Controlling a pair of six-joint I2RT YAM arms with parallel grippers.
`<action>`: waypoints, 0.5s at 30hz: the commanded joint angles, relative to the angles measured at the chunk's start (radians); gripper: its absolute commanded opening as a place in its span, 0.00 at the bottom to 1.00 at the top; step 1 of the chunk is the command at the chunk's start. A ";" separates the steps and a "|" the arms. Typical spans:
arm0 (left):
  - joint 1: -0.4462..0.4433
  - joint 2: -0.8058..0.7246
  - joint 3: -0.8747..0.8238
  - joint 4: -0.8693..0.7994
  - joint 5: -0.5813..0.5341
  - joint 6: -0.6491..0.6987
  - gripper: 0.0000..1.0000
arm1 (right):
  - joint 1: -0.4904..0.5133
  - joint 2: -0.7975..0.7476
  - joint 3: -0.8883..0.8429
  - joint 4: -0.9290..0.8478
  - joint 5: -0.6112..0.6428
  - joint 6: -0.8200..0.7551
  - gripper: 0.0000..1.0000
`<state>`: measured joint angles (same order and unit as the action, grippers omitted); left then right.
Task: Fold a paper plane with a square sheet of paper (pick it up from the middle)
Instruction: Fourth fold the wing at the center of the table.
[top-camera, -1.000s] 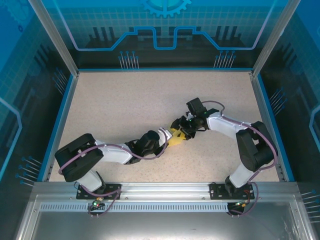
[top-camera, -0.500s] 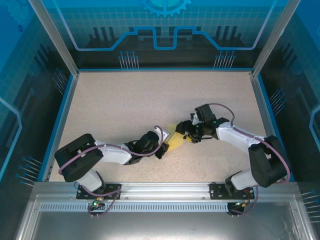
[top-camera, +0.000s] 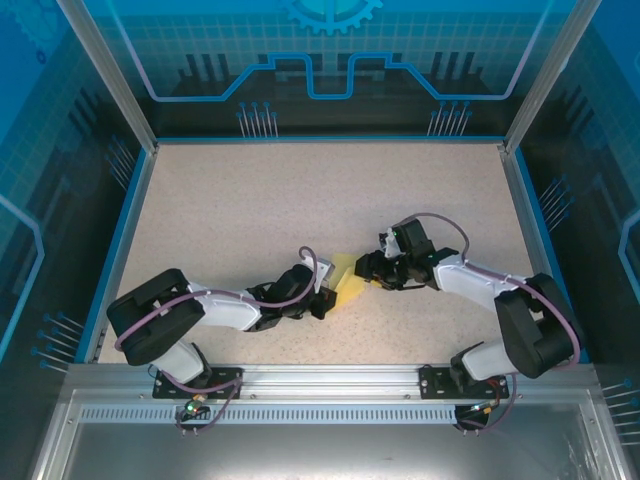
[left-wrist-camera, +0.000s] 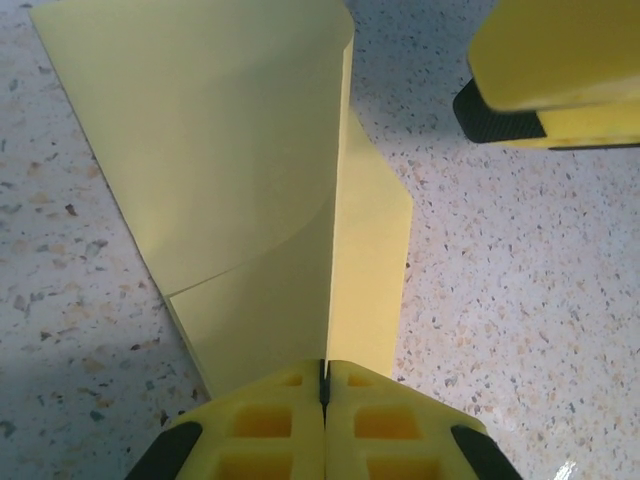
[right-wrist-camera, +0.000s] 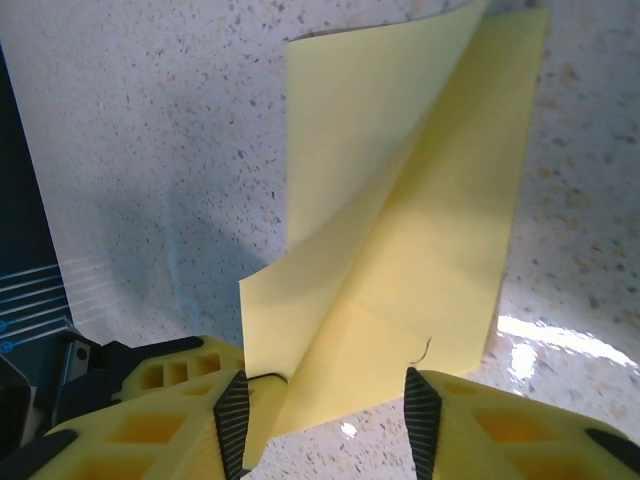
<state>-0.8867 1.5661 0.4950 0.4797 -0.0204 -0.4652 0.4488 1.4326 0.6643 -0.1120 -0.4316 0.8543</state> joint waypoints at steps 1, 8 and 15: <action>-0.004 0.005 -0.024 0.025 0.021 -0.067 0.05 | 0.024 0.044 0.004 0.047 -0.019 -0.014 0.43; -0.005 0.014 -0.057 0.074 0.011 -0.145 0.05 | 0.046 0.107 0.011 0.092 -0.015 0.015 0.38; -0.005 0.017 -0.071 0.109 0.008 -0.161 0.05 | 0.076 0.171 0.035 0.128 -0.021 0.033 0.37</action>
<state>-0.8867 1.5719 0.4351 0.5495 -0.0208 -0.6041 0.5064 1.5757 0.6701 -0.0185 -0.4316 0.8722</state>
